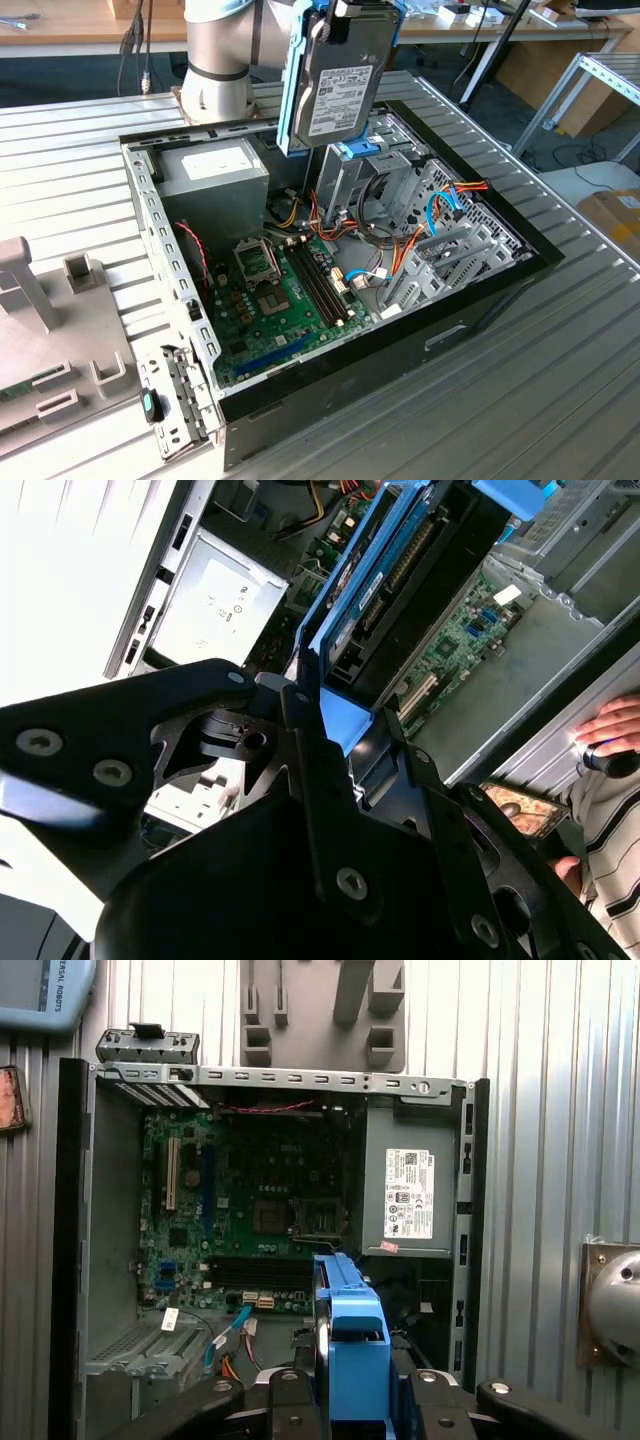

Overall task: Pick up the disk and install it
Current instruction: 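Pick up the disk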

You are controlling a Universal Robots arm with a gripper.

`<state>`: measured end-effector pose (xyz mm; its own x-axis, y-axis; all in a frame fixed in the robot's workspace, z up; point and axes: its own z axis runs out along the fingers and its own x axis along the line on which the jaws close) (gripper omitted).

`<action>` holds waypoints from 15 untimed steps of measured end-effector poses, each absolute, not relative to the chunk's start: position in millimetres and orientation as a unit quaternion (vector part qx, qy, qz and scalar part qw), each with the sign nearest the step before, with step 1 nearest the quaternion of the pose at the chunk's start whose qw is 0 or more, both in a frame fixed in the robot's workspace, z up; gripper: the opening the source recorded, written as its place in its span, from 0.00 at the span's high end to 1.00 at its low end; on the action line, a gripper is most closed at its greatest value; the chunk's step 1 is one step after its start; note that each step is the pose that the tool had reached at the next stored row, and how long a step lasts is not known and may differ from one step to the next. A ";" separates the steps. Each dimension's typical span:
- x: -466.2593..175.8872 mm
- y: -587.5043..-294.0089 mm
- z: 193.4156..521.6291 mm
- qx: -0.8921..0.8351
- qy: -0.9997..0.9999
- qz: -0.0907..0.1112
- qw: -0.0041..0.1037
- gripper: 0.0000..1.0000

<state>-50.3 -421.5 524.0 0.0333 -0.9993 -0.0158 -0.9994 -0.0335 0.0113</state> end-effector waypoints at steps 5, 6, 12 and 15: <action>-49.8 -426.2 524.0 -0.719 0.695 0.010 0.001 0.64; -49.6 -427.8 524.0 -0.719 0.695 0.010 0.001 0.64; -48.7 -433.8 523.9 -0.719 0.695 0.010 0.001 0.64; -47.6 -438.5 523.7 -0.719 0.695 0.010 0.001 0.64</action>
<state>-47.6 -438.5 523.7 0.0334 -0.9993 -0.0159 -0.9994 -0.0335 0.0113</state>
